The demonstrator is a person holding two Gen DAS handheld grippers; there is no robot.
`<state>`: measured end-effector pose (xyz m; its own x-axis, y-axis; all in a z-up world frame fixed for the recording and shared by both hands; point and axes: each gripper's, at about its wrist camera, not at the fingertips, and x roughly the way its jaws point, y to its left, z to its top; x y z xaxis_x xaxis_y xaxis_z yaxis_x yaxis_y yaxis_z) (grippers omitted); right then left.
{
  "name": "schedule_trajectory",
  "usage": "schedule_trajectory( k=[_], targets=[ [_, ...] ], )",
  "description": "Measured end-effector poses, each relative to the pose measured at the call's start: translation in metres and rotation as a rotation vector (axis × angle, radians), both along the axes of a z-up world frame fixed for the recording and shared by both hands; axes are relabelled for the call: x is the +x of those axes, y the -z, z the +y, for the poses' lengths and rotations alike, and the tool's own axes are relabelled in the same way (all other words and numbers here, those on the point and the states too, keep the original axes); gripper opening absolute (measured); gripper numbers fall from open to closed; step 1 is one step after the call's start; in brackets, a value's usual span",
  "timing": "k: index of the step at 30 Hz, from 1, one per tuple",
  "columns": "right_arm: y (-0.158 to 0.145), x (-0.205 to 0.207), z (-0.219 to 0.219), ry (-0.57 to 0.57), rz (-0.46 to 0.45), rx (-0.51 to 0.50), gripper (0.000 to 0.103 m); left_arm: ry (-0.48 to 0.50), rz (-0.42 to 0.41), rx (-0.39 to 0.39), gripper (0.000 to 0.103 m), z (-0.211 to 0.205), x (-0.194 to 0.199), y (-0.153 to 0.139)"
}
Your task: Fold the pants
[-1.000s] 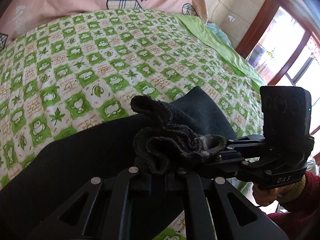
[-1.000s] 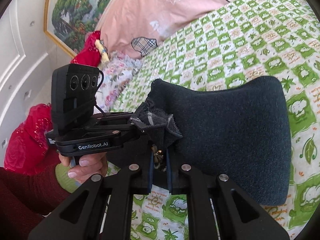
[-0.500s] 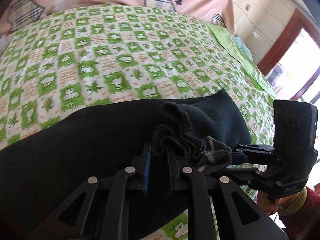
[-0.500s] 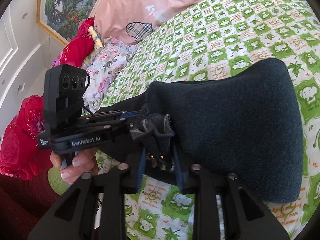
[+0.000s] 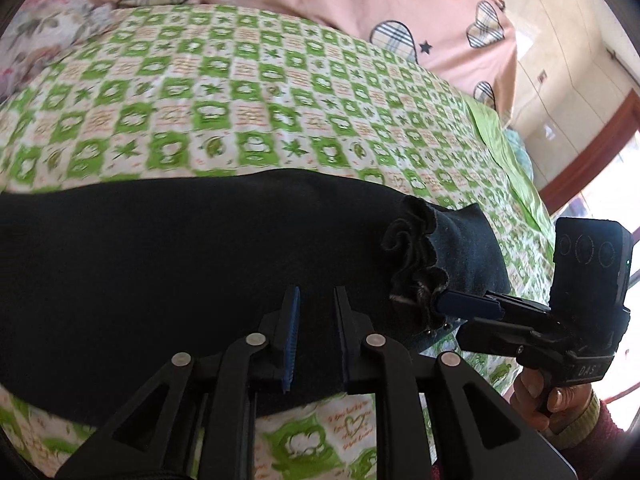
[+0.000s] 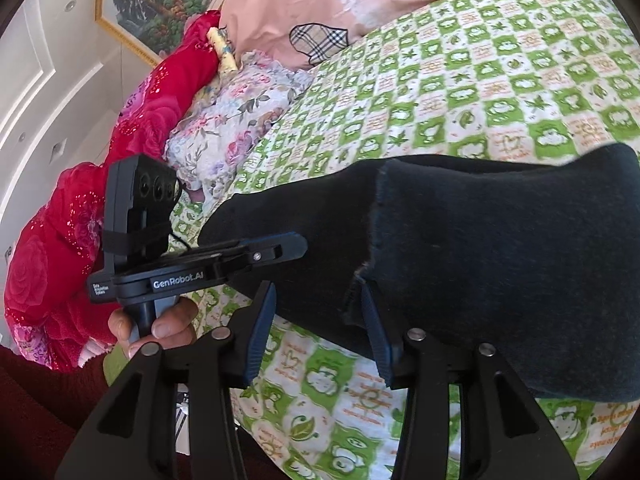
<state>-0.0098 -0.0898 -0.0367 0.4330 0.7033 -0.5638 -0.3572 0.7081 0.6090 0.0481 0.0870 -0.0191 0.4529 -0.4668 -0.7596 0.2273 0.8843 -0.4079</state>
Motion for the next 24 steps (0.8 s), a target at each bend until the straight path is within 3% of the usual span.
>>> schedule_trajectory(
  k=[3,8,12,24],
  targets=[
    [-0.005,0.005,0.010,-0.022,-0.006,-0.004,0.046,-0.070,-0.014,-0.002,0.036,0.017,-0.013,-0.006],
    [-0.012,0.016,0.032,-0.073,-0.021,-0.013,0.046,-0.169,-0.033,-0.001,0.039,0.046,-0.034,-0.014],
    [-0.015,0.025,0.052,-0.117,-0.027,-0.015,0.046,-0.274,-0.025,-0.033,0.047,0.072,-0.051,-0.013],
    [-0.026,0.060,0.110,-0.237,-0.064,-0.069,0.046,-0.557,0.059,-0.103,0.050,0.151,-0.092,0.007]
  ],
)
